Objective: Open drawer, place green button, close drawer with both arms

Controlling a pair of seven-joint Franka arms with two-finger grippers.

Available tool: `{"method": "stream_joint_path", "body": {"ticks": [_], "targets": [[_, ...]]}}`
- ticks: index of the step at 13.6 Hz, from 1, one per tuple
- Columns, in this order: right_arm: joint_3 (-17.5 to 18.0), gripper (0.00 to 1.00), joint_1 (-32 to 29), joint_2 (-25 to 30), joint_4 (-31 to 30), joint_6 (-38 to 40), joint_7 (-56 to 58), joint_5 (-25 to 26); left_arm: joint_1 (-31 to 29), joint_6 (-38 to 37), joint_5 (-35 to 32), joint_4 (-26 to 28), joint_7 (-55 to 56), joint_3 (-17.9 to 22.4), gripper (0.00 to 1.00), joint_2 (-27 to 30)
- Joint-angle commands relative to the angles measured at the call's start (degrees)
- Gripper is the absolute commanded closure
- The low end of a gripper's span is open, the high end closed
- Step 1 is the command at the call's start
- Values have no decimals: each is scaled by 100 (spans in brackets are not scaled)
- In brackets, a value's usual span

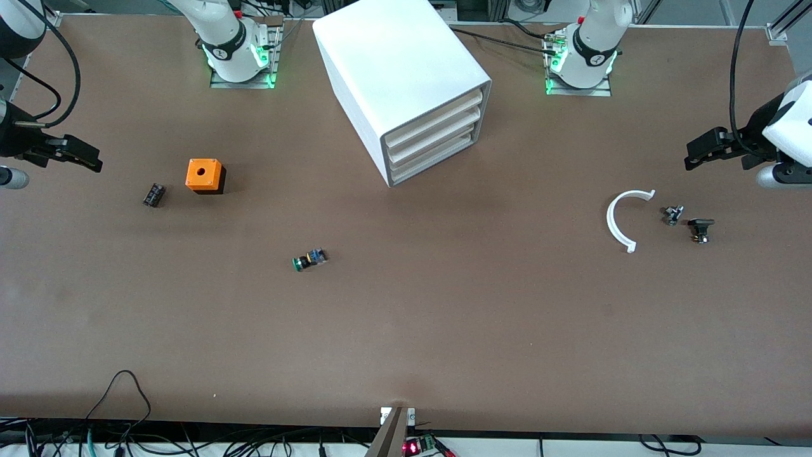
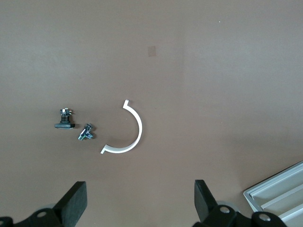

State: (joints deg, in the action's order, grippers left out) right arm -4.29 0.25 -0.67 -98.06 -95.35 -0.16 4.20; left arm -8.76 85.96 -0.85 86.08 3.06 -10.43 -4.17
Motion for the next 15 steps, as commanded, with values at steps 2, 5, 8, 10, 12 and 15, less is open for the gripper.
{"method": "stream_joint_path", "body": {"ticks": [2, 5, 8, 10, 12, 15], "targets": [[-28, 0, 37, 128, -108, -1, -72, -103, -82, 149, 111, -215, -139, -20, 0, -102], [-28, 0, 37, 137, -108, -1, -72, -103, -73, 149, 58, -215, -139, -47, 0, -102], [-28, 0, 28, 129, -108, 8, -81, -103, -73, 149, 58, -215, -139, -55, 0, -102], [-28, 0, 36, 137, -108, 8, -99, -103, -73, 149, 50, -215, -147, -56, 0, -111], [-28, 0, 37, 129, -108, -9, -55, -112, -91, 141, 146, -206, -139, -29, 0, -128], [7, 0, 37, 111, -99, -1, -20, -112, -64, 141, 208, -197, -104, -64, 0, -330]]}}
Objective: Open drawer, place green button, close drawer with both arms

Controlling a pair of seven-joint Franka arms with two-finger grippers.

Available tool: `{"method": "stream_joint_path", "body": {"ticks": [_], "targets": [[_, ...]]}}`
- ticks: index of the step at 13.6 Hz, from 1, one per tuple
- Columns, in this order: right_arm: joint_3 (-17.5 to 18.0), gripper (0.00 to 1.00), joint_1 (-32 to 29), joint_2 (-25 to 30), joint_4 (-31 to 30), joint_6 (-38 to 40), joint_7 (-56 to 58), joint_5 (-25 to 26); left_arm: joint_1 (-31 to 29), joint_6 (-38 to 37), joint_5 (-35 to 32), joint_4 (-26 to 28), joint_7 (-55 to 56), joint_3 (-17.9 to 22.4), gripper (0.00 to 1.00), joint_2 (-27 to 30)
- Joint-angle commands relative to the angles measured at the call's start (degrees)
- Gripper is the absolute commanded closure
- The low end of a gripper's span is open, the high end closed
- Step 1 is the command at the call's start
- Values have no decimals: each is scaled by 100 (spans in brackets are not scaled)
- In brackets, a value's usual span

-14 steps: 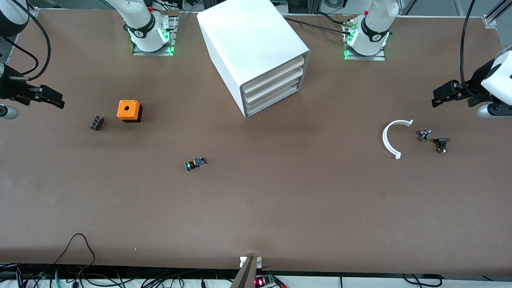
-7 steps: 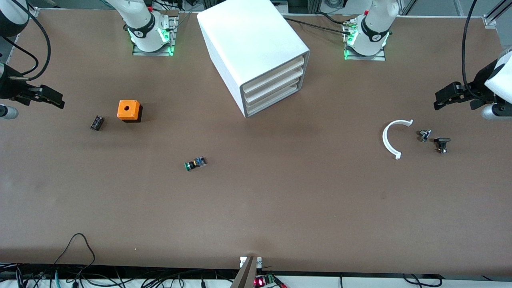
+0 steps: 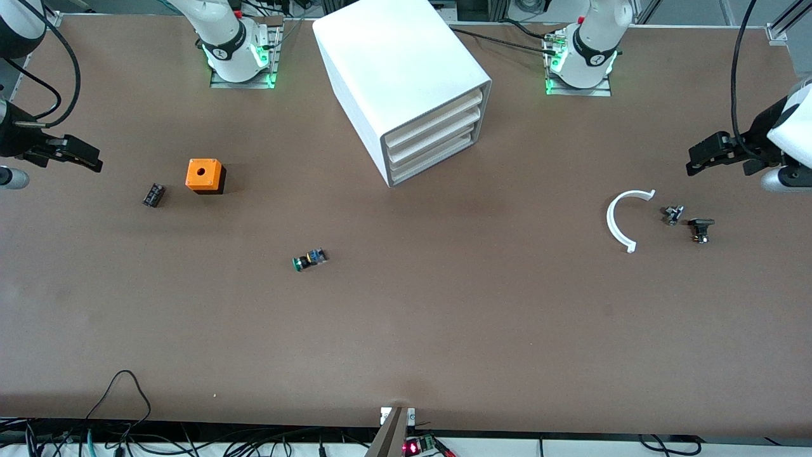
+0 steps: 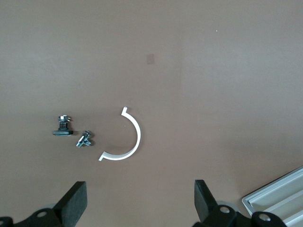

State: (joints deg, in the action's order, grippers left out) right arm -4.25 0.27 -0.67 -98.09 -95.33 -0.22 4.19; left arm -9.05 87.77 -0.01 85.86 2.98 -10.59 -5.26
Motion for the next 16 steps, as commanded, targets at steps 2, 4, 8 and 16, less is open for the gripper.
{"method": "stream_joint_path", "body": {"ticks": [2, 4, 8, 16], "targets": [[12, 0, 34, 111, -105, -3, -21, -112, -10, -120, 89, -96, -60, -75, 0, -509], [20, 0, 43, 102, -97, -3, -92, -112, -71, -103, 159, 96, -139, -66, 0, -1107], [20, 0, 52, 32, -97, -21, -118, -419, -27, 738, 1246, 886, -139, -75, 0, -1890], [20, 0, 1236, -618, 61, -258, -1498, -666, 298, 978, 4945, 2117, -1918, -128, 0, -3200]]}}
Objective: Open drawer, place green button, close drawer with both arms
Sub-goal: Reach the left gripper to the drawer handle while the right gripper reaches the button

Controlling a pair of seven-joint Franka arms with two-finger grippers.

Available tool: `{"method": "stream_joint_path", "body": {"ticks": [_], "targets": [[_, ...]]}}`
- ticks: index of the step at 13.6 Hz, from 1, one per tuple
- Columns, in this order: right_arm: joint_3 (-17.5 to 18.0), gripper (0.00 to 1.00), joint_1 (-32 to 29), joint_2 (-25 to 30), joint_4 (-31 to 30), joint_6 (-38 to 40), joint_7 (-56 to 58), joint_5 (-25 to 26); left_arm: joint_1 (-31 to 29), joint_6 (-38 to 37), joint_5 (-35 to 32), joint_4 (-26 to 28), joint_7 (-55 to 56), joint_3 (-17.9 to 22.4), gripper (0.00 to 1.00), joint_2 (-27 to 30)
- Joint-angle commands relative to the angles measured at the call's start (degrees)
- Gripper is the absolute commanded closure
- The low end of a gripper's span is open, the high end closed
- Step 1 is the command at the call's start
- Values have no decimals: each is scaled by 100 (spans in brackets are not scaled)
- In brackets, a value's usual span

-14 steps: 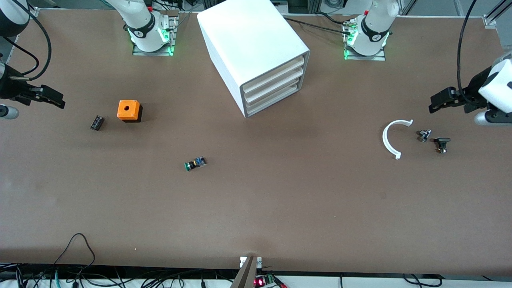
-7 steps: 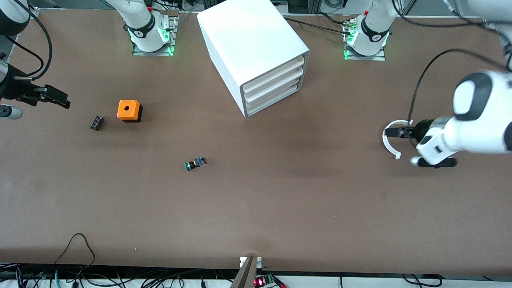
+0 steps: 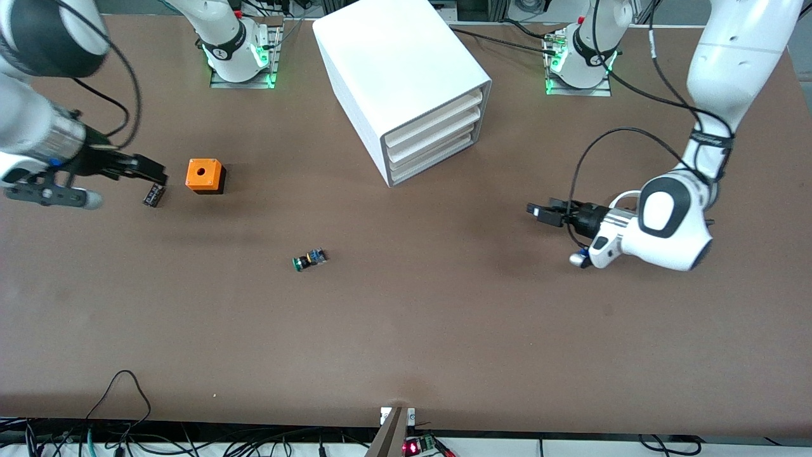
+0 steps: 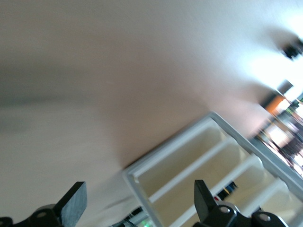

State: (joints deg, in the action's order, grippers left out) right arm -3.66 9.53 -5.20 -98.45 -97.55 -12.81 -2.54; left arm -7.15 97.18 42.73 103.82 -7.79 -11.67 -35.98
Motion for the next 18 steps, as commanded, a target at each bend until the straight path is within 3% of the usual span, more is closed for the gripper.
{"method": "stream_joint_path", "body": {"ticks": [1, 5, 10, 12, 18], "targets": [[-38, 0, 391, -253, 124, -71, -213, 8, 161, 38, 936, 480, -1177, -28, 0, -190], [-38, 0, 821, -640, 124, -334, -64, 121, 310, 73, 1009, 710, -1768, -651, 0, -217], [-38, 0, 990, -921, 124, -405, 76, 324, 636, 529, 1246, 1289, -2902, -758, 0, -243], [-38, 0, 1007, -1026, 124, -484, 532, 324, 697, 635, 1368, 1491, -2956, -775, 0, -243], [-29, 0, 1034, -1299, 115, -747, 2858, 236, 732, 1312, 1756, 1808, -2991, -1408, 1, -243]]}}
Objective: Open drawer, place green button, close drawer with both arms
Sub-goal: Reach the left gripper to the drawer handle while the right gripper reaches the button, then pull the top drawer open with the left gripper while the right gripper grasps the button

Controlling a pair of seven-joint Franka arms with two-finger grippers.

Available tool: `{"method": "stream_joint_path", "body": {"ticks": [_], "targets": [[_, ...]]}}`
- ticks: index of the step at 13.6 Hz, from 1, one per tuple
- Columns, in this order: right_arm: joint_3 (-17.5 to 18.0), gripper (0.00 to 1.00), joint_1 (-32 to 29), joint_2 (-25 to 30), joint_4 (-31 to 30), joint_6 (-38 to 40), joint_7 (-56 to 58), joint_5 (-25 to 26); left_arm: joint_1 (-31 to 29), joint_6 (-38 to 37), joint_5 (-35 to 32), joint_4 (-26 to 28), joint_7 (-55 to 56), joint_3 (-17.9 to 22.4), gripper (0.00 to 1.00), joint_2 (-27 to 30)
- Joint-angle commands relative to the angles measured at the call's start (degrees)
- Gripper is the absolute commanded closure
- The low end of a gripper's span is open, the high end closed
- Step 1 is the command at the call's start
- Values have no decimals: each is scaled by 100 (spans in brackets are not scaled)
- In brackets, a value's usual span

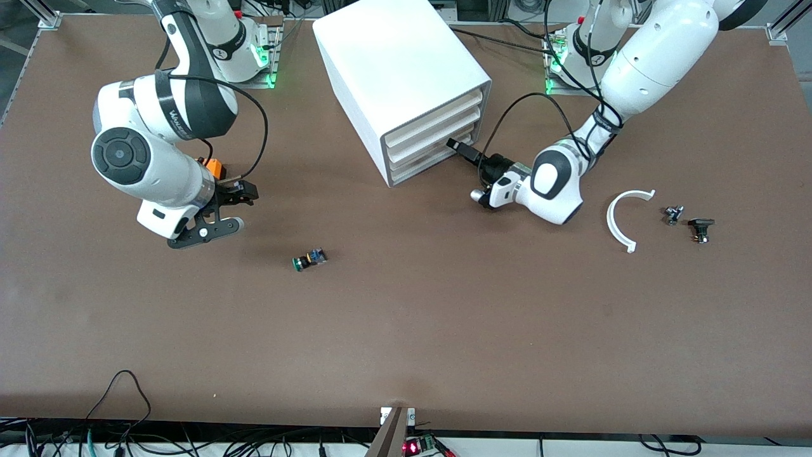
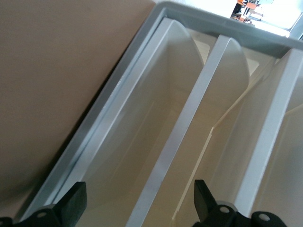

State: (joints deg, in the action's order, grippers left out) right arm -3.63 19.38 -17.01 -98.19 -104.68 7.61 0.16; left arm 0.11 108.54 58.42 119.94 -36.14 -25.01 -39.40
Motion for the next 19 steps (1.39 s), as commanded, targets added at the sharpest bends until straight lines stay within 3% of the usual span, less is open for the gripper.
{"method": "stream_joint_path", "body": {"ticks": [1, 2, 3, 5, 6, 10, 15, 17, 19], "targets": [[-33, 0, 65, -161, 80, -131, 1308, -77, 15, 177, 187, 232, -165, -75, 1, 99], [-7, 0, 74, -231, 54, -236, 1852, -95, 15, 185, 196, 293, -165, -83, 4, 99], [107, 0, 66, -284, 45, -350, 2475, -95, 15, 186, 196, 311, -165, -83, 20, 99], [221, 0, 74, -416, 36, -588, 3706, -95, 24, 186, 187, 337, -156, -92, 94, 108], [283, 0, 74, -469, 36, -650, 4121, -95, 24, 186, 187, 337, -156, -92, 100, 116], [590, 0, 66, -863, 63, -1184, 6324, -104, -63, 396, -329, 67, -253, -48, 100, 161], [767, 0, 66, -1242, 54, -1554, 7577, -78, -432, 414, -393, -654, -165, 671, 100, 222], [776, 0, 66, -1488, 45, -1862, 7886, -78, -617, 388, -367, -752, -226, 725, 2, 231], [776, 0, 66, -1646, 19, -2152, 8097, -17, -784, 396, -358, -770, -262, 734, 0, 406]]}}
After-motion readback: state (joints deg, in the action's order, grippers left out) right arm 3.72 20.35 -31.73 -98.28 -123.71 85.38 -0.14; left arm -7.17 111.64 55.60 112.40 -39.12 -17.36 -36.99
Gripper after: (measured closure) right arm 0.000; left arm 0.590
